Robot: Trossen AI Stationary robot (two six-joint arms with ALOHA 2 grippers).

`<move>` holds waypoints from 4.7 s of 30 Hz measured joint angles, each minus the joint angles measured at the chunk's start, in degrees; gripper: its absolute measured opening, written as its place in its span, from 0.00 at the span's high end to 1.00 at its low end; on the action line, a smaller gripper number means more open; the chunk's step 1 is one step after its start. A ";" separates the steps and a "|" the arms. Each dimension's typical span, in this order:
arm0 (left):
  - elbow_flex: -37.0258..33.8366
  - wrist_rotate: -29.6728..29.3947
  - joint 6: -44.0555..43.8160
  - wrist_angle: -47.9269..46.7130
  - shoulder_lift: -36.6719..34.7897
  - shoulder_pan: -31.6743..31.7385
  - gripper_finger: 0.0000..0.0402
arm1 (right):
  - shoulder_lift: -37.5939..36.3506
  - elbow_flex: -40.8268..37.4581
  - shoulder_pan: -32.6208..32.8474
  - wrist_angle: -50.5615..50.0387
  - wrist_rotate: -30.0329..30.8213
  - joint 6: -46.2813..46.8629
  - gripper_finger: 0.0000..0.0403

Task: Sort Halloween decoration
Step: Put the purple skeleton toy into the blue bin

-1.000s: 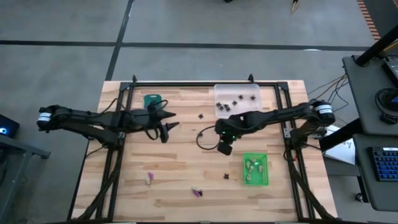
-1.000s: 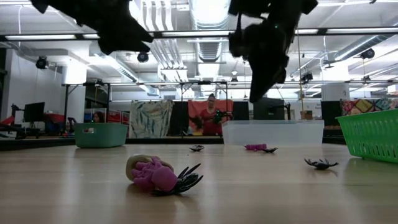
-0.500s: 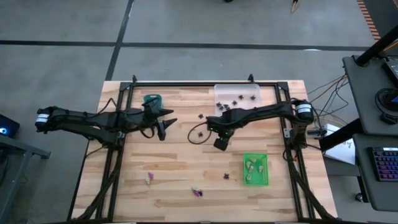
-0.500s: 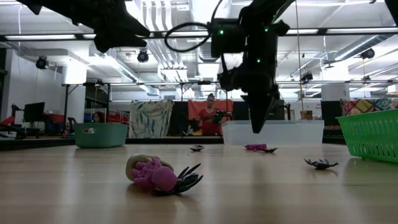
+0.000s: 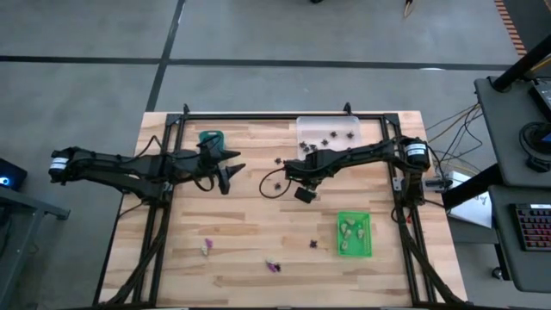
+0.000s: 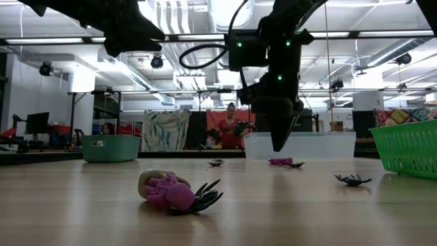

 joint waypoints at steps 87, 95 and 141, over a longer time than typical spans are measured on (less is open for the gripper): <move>11.30 -1.34 11.16 -0.43 -7.90 0.00 0.52 | 8.13 3.29 -3.27 79.34 -22.74 -24.78 0.98; 11.28 -1.30 13.27 -0.67 -10.12 0.00 0.52 | 16.73 10.37 -5.58 92.27 -22.95 -26.97 0.98; 11.23 -1.28 13.42 -2.24 -11.08 -0.02 0.52 | 37.28 43.43 -9.69 58.87 -20.38 -25.89 0.98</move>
